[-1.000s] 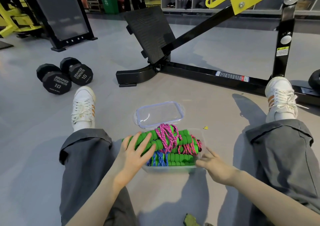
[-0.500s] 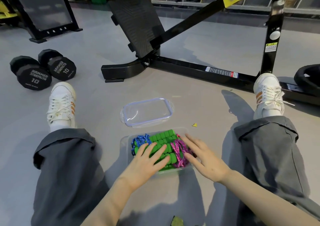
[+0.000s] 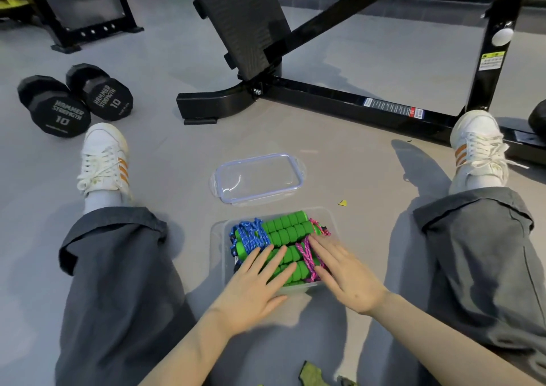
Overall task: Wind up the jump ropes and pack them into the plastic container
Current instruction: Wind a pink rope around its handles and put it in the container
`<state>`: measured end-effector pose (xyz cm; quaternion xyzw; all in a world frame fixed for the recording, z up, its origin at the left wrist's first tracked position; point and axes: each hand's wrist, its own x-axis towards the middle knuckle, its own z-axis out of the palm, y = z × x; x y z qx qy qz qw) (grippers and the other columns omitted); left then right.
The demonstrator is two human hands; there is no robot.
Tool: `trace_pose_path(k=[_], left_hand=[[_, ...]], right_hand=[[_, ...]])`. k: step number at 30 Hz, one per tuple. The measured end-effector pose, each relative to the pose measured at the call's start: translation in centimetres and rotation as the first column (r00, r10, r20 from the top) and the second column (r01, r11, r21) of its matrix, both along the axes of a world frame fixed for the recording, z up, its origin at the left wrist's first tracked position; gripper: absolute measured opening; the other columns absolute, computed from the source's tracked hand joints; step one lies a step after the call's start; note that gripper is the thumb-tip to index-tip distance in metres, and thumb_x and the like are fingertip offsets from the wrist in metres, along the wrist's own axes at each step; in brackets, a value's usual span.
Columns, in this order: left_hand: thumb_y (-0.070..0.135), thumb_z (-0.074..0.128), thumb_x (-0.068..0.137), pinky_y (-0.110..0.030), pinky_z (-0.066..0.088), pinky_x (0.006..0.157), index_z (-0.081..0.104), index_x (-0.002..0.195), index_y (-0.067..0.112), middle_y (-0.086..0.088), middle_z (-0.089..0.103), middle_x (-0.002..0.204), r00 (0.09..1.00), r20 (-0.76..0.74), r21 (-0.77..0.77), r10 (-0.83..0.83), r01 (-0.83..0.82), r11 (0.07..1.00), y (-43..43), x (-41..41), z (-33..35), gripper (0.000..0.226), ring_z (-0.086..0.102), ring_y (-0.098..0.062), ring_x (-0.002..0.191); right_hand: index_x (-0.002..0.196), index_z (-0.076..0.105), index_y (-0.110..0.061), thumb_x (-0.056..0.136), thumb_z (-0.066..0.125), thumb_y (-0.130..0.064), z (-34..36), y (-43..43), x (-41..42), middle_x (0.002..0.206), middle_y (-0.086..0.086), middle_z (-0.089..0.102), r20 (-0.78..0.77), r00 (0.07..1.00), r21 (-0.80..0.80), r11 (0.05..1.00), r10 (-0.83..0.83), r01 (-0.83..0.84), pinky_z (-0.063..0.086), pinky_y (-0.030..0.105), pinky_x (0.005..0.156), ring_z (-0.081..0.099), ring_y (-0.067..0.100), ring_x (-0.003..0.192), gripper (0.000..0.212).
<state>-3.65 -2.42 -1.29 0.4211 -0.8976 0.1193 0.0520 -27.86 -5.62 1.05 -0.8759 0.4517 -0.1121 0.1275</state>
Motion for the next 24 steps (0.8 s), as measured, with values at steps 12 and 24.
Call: trace_pose_path(k=[12, 24], left_hand=[[0.034, 0.034, 0.092, -0.045, 0.023, 0.109, 0.038, 0.139, 0.022, -0.012, 0.051, 0.14, 0.998, -0.036, -0.044, 0.051, -0.053, 0.998, 0.6, -0.3, -0.3, 0.049, 0.04, -0.028, 0.131], [0.009, 0.05, 0.077, -0.047, 0.016, 0.11, 0.039, 0.132, 0.003, -0.018, 0.061, 0.126, 0.999, 0.0, -0.199, 0.051, -0.05, 0.979, 0.8, -0.1, -3.3, 0.057, 0.039, -0.035, 0.124]], right_hand=[[0.146, 0.024, -0.003, 0.09, 0.033, -0.066, 0.2, 0.6, 0.2, 0.154, 0.015, 0.018, -0.207, 0.978, -0.218, 0.973, 0.032, -0.078, 0.011, 0.039, 0.114, 0.013, 0.025, 0.144, 0.085], [0.133, 0.039, 0.0, 0.095, 0.021, -0.054, -1.7, 0.7, 2.3, 0.137, 0.018, 0.048, -0.112, 0.991, -0.236, 0.971, -0.067, 0.039, 0.016, 0.032, 0.115, 0.045, 0.026, 0.128, 0.069]])
